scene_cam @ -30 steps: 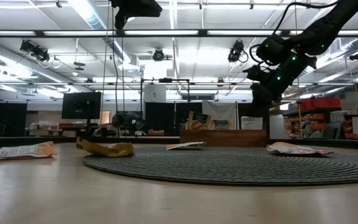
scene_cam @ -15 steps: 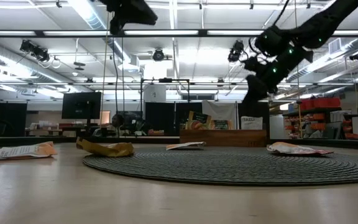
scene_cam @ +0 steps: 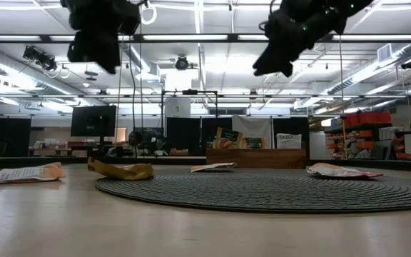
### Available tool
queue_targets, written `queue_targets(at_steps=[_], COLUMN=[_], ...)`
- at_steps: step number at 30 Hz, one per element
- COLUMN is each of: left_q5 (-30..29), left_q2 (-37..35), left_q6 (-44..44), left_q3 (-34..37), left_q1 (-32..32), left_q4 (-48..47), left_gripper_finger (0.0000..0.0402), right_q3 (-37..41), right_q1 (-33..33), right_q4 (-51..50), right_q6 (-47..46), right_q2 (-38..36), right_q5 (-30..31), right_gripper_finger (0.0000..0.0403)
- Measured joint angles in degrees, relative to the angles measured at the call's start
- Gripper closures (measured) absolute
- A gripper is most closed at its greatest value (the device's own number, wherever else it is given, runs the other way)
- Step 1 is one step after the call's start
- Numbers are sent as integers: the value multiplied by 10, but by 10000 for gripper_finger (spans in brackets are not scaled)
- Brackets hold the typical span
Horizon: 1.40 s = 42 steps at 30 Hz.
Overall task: Pick & Place Tea
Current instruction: Put the white tea bag into the right section of the wooden organizer
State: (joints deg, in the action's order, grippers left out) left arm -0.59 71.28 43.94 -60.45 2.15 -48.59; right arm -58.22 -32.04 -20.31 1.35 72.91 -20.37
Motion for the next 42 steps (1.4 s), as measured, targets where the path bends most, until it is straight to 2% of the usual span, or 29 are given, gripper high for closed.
queue_targets(at_steps=[4, 6, 11, 13, 16, 18, 22, 26, 31, 36, 42], left_q5=[11, 20, 110, 123, 124, 104, 60, 57, 64, 100, 104], left_q2=[47, 76, 156, 187, 227, 242, 257, 259, 259, 254, 255], left_q6=[-11, -11, -10, -14, -30, -50, -57, -50, -17, -13, -16], left_q3=[0, 0, 0, 0, 0, 0, 0, 14, 59, 104, 110], left_q1=[31, 37, 40, 47, 62, 78, 109, 121, 129, 140, 137], left_q4=[-45, -37, -41, -42, -52, -49, -61, -63, -44, 46, 51], left_gripper_finger=[250, 231, 195, 190, 191, 196, 205, 206, 207, 207, 219], right_q3=[1, 5, 9, 9, 9, 9, 9, 9, 9, 9, 9], right_q1=[52, 74, 116, 128, 141, 147, 153, 154, 154, 154, 154], right_q4=[10, 24, 51, 49, 47, 45, 44, 44, 47, 51, 53], right_q6=[1, 1, -17, -18, -18, -18, -18, -19, -19, -36, -66], right_q2=[0, 0, 1, 1, 1, 1, 1, 1, 1, 1, 1], right_q5=[12, 25, 36, 45, 57, 58, 60, 60, 60, 60, 69], right_gripper_finger=[252, 252, 252, 252, 252, 252, 252, 252, 252, 252, 252])
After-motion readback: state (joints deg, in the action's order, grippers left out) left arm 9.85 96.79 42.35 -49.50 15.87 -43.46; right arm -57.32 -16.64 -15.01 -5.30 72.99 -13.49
